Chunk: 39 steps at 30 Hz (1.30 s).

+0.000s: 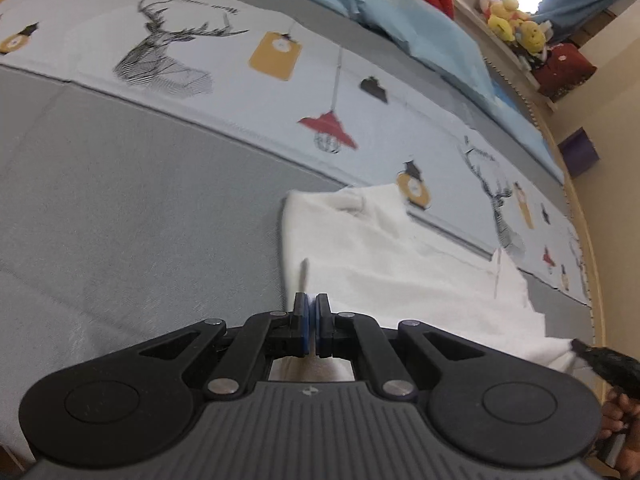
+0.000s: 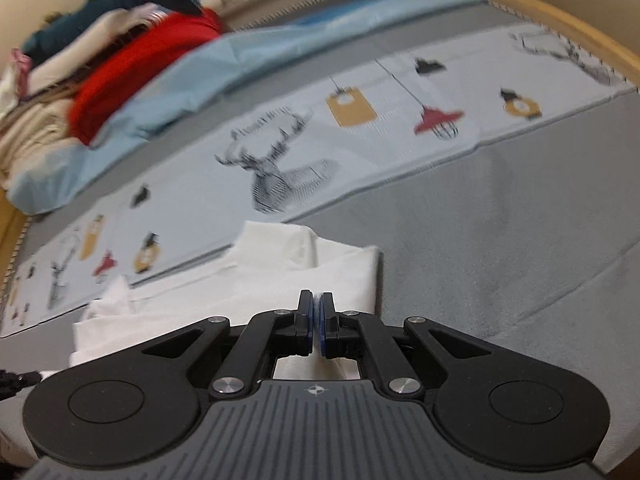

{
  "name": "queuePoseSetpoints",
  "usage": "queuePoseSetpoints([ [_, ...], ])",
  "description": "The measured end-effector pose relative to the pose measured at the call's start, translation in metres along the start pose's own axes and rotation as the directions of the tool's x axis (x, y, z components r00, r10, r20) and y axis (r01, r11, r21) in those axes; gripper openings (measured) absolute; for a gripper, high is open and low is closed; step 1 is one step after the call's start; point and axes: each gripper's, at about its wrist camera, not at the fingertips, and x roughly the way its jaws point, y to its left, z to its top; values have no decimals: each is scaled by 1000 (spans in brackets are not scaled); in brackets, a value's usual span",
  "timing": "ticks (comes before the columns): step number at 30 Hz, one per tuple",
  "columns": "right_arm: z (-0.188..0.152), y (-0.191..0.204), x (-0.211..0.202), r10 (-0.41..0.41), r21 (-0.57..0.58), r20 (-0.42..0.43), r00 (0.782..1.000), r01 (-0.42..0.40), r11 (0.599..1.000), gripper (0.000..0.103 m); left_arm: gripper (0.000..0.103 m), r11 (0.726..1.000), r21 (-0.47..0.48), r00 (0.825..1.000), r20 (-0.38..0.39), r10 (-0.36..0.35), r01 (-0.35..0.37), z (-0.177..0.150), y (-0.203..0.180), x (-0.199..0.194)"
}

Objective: Fold small clothes
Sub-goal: 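Lift the hem with both grippers and carry it toward the collar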

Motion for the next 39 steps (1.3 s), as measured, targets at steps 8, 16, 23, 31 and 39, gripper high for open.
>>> queuePoseSetpoints([
  [8, -2, 2, 20, -53, -35, -60, 997, 51, 998, 25, 14, 989, -137, 998, -37, -57, 51, 1, 23, 3],
  [16, -20, -18, 20, -27, -8, -121, 992, 26, 1000, 32, 26, 1000, -11, 990, -144, -13, 11, -20, 11, 14],
  [23, -21, -14, 22, 14, -30, -130, 991, -18, 999, 7, 6, 1000, 3, 995, -95, -1, 1, -15, 3, 14],
  [31, 8, -25, 7, 153, 133, 96, 983, -165, 977, 7, 7, 993, -77, 977, 197, -77, 94, 16, -5, -11],
  [39, 26, -27, 10, 62, 170, 204, 977, -98, 981, 26, 7, 996, -86, 987, 159, 2, 12, 28, 1, -1],
])
